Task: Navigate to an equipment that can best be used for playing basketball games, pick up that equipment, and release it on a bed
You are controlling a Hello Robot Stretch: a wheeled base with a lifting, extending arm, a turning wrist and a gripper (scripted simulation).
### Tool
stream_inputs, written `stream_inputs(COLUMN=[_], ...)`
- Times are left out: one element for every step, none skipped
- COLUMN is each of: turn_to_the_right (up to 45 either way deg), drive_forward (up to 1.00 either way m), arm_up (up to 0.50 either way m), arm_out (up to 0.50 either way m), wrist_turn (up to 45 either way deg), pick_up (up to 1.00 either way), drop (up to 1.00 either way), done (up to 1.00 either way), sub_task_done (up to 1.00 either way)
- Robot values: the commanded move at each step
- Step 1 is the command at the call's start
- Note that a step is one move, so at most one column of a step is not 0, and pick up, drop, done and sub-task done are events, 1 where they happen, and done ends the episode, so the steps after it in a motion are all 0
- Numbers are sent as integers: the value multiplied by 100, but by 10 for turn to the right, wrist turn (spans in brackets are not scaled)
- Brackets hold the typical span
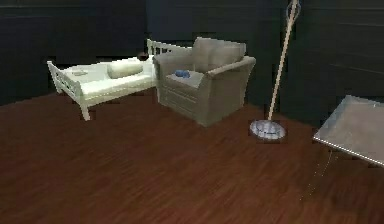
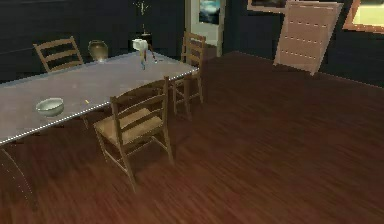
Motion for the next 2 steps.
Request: stream_inputs(turn_to_the_right=[0, -450], drive_forward=[20, 0], arm_up=[0, 0], arm_out=[0, 0], wrist_turn=[0, 0], pick_up=[0, 0], drop=[0, 0], done=[0, 0], sub_task_done=[0, 0])
